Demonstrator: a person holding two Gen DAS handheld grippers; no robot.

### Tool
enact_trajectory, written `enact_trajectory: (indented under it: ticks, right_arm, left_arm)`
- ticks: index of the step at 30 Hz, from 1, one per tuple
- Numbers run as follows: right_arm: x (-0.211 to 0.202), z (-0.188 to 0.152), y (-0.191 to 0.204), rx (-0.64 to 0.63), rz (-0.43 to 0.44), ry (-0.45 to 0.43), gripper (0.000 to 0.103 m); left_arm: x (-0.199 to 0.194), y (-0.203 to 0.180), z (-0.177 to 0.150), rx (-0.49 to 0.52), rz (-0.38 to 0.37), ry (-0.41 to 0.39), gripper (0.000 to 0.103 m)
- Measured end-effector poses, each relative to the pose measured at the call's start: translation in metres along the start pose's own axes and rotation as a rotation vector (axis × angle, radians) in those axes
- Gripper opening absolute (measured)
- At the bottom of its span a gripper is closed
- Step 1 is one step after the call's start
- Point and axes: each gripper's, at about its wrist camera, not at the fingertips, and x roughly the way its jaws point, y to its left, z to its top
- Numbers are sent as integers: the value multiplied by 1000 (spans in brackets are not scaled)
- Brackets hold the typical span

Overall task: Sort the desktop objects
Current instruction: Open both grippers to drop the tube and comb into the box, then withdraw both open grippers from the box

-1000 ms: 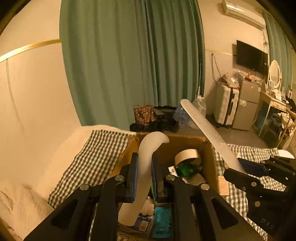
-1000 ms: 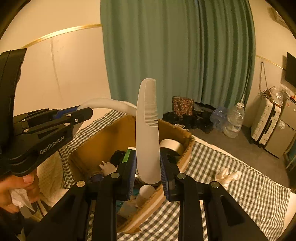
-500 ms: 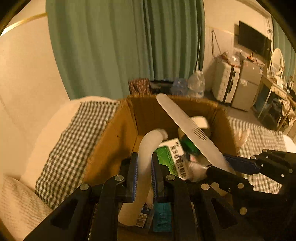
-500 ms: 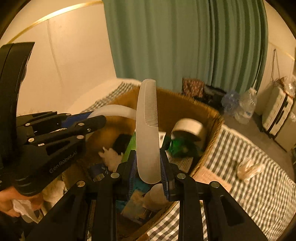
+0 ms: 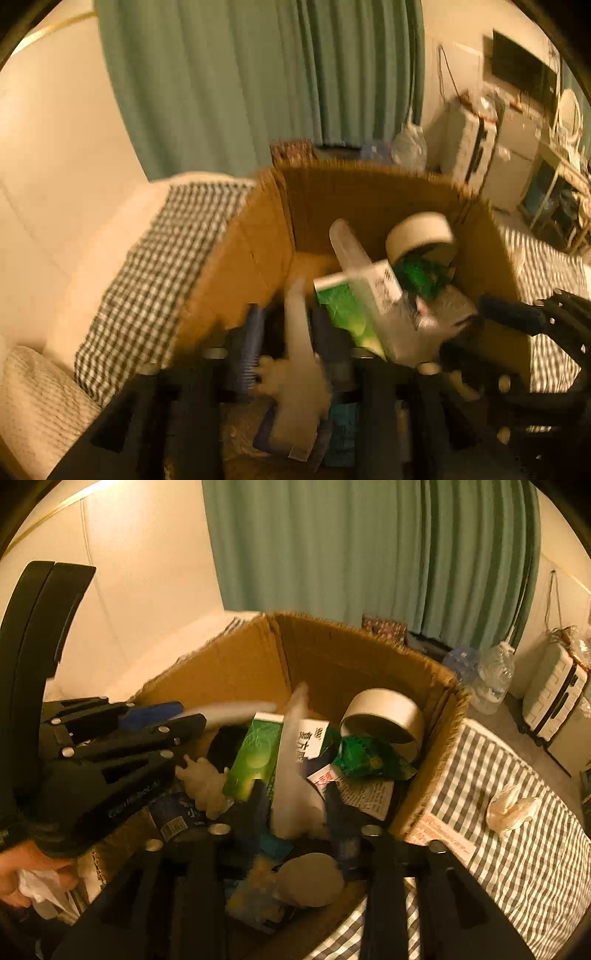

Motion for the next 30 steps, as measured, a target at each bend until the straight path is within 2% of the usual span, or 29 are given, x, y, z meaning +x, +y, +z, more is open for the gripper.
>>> enact_trajectory:
  ticks: [1,3,9,13,16,21,26,30]
  right_arm:
    - [-5,-1,-2,4,-10,-22,58]
    - [-17,0,-10,30,-26,-76,65]
    - [-54,4,-25,83,-76,-172,68]
    - [-84,1,-42,106,-123,-241,78]
    - [-98,-4,-58,134,-165,-266,80]
    - [-121,-17,-89,172,-220,-290,86]
    - [-131,-37,-122,196,-254,-270,90]
    - [-127,-53,-152,194,-216,-220,94]
  left_arm:
    - [-5,2,2,-11,-4,-23,65]
    - [-18,3,5,-28,-27,-66,73]
    - [-40,-5,12,-24,-24,-126,83]
    - [-48,-13,18,-35,-36,-162,89]
    - [-55,-23,20,-31,-43,-195,92]
    - [-65,-47,23,-5,-62,-241,99]
    - [-82,-79,30,17,-146,-284,103]
    - [-94,-106,36,54,-173,-315,103]
